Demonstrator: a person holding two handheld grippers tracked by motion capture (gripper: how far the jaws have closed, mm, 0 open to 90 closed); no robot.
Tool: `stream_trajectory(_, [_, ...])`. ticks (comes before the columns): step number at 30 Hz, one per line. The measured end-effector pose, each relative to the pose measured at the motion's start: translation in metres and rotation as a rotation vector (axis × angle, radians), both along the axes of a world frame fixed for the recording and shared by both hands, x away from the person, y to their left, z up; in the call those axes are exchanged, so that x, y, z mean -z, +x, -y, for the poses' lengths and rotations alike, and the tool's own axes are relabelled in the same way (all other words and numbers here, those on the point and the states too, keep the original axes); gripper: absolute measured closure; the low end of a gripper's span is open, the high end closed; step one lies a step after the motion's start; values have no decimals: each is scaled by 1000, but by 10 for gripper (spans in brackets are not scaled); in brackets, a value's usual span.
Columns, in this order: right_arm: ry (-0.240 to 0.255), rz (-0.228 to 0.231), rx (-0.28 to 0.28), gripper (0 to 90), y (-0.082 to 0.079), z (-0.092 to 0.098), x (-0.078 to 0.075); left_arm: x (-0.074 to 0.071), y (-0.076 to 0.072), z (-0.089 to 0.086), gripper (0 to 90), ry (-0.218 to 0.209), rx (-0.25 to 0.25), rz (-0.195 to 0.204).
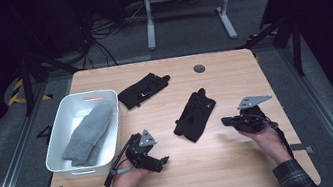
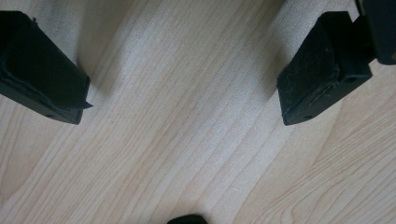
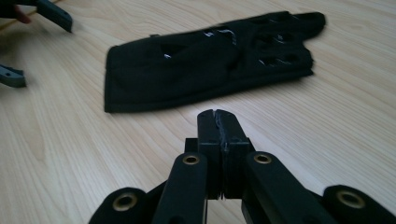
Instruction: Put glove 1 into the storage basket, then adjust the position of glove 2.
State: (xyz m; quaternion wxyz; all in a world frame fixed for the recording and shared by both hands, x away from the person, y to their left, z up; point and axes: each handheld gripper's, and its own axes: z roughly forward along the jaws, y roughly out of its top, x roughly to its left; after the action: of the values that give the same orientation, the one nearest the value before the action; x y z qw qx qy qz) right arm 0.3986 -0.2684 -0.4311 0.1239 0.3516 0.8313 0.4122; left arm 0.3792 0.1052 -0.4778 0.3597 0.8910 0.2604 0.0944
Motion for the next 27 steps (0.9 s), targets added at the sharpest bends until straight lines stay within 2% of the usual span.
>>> stream_trajectory(3, [7,5,-44,899,4,-20,0,0,-1,0,44,-6,1,5])
stream_trajectory(4, [7,5,-44,899,4,-20,0,0,-1,0,44,-5,2,5])
stream_trajectory(5, [19,-7,-72,899,7,-31,2,0,-1,0,46,-6,2,5])
stream_trajectory(8, [18,-13,-95,898,11,-42,5,0,-1,0,45,-7,1,4])
stream_trajectory(11, [-7,-20,-133,898,15,-64,14,0,-1,1,38,-8,4,0])
stream_trajectory(15, [-18,-22,-144,898,16,-75,22,0,-1,1,38,-9,3,0])
stream_trajectory(16, [-35,-35,-152,899,17,-81,27,0,-1,1,38,-8,3,0])
stream_trajectory(22, [-34,-55,-160,900,16,-79,27,0,-1,1,38,-7,2,1])
stream_trajectory(27, [-55,-70,-163,900,12,-73,28,0,-1,1,38,-8,2,-1])
